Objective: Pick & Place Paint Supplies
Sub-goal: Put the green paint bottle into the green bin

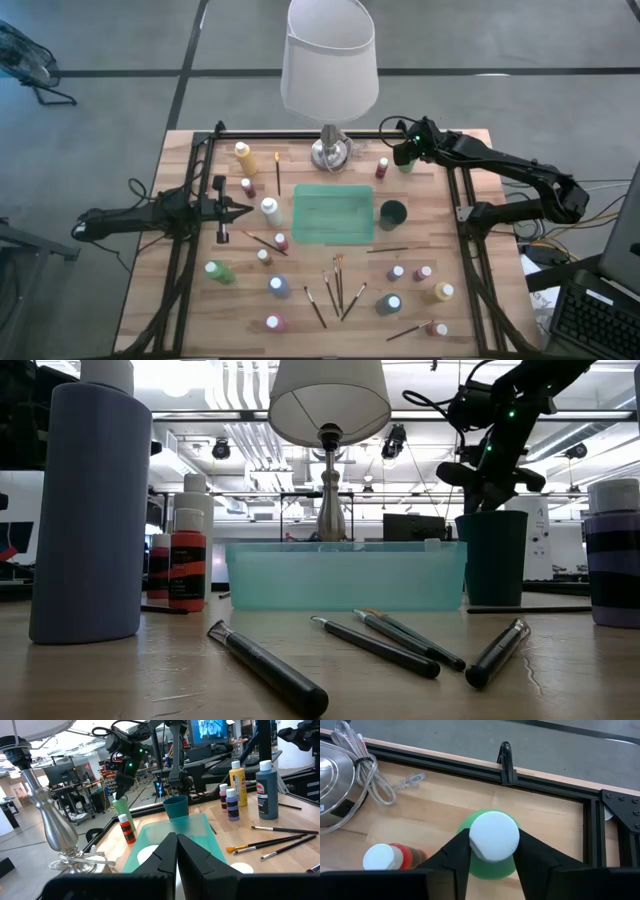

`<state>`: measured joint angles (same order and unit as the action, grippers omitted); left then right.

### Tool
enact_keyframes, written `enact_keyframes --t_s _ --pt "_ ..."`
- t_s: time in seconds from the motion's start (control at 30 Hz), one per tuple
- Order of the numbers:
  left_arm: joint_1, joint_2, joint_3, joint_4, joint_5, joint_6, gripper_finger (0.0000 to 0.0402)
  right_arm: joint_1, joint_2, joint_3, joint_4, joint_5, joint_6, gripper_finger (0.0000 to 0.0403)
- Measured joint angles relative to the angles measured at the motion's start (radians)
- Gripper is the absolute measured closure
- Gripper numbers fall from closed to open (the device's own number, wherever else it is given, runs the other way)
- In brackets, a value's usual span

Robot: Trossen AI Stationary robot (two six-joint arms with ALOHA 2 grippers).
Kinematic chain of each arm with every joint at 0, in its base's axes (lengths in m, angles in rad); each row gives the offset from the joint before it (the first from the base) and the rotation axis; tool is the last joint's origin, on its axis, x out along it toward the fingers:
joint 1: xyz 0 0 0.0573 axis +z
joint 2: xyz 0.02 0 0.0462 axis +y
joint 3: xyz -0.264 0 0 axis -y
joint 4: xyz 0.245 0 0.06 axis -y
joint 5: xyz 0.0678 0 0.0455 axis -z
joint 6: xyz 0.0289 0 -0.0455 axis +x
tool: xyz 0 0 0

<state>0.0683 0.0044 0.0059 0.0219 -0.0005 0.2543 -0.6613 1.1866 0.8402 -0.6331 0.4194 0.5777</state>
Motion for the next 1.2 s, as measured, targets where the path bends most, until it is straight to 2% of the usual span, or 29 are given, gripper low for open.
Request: enact_keyframes --t_s 0.17,0.37,0.5,0.77,0.87,1.0,1.2 --pt "0.0 0.0 0.0 0.0 0.0 0.0 0.0385 0.0 0.0 0.0 0.0 0.0 0.0 0.0292" --pt "0.0 0.0 0.0 0.0 0.0 0.0 0.0385 0.0 -0.001 0.0 -0.004 0.0 -0.001 0.0274" --pt "0.0 0.0 0.0 0.0 0.0 0.0 0.0385 0.0 -0.013 -0.001 -0.009 -0.002 -0.005 0.029" --pt "0.0 0.0 0.0 0.0 0.0 0.0 0.0385 0.0 -0.126 0.01 -0.024 -0.013 -0.006 0.0287" --pt "0.0 0.0 0.0 0.0 0.0 0.0 0.0385 0.001 -0.189 0.049 -0.031 -0.042 -0.017 0.0281" --pt "0.0 0.0 0.0 0.0 0.0 0.0 0.0385 0.002 -0.257 0.136 -0.04 -0.144 -0.08 0.0291" --pt "0.0 0.0 0.0 0.0 0.0 0.0 0.0385 0.017 -0.288 0.326 -0.099 -0.248 -0.158 0.0292"
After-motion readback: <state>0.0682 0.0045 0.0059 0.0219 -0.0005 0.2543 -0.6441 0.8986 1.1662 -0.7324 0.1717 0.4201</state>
